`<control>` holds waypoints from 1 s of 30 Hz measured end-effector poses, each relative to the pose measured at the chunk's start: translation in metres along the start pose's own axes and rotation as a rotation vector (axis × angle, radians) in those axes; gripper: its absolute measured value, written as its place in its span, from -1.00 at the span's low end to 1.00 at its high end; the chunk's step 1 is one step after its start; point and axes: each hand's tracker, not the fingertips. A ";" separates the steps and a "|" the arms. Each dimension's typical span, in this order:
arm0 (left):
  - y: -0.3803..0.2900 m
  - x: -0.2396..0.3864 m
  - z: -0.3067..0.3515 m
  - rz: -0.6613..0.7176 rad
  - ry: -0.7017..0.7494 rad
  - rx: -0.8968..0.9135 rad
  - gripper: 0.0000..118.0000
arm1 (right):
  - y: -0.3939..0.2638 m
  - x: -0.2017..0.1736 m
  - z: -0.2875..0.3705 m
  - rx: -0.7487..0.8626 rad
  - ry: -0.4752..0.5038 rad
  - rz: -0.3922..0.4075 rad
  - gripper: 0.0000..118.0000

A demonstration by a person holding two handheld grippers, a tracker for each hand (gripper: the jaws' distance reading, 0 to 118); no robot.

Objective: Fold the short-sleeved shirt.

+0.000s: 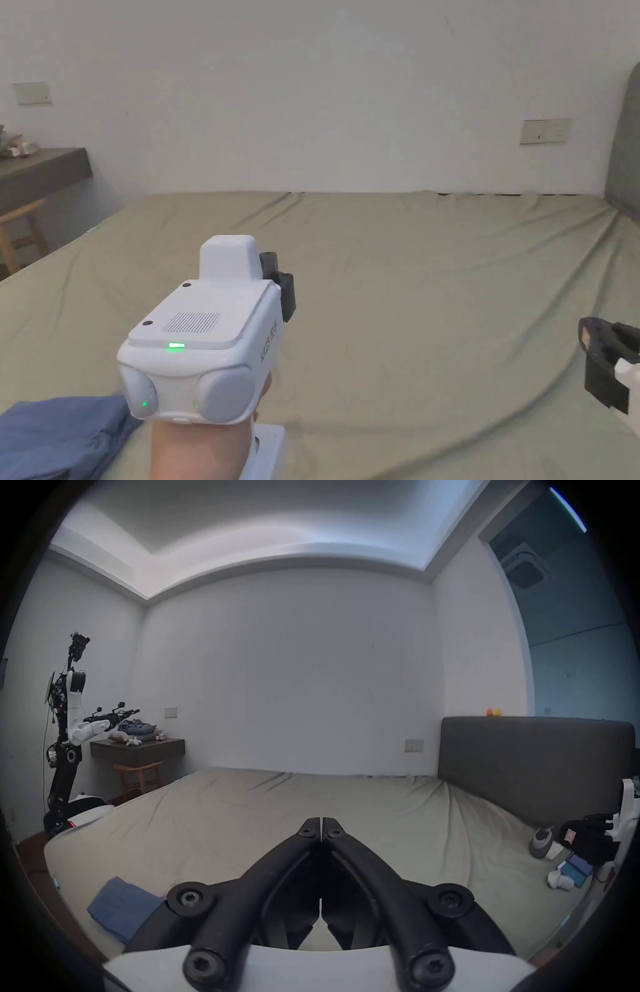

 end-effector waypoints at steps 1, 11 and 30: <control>-0.005 0.008 0.005 0.013 -0.004 0.018 -1.00 | -0.001 -0.003 -0.001 0.042 -0.031 0.046 -1.00; -0.061 0.043 0.014 -0.019 -0.039 -0.032 -1.00 | -0.047 -0.014 -0.008 -0.006 -0.072 0.007 -1.00; -0.100 0.058 0.045 -0.129 -0.009 0.024 -1.00 | -0.063 0.001 0.022 0.036 -0.155 -0.011 -0.99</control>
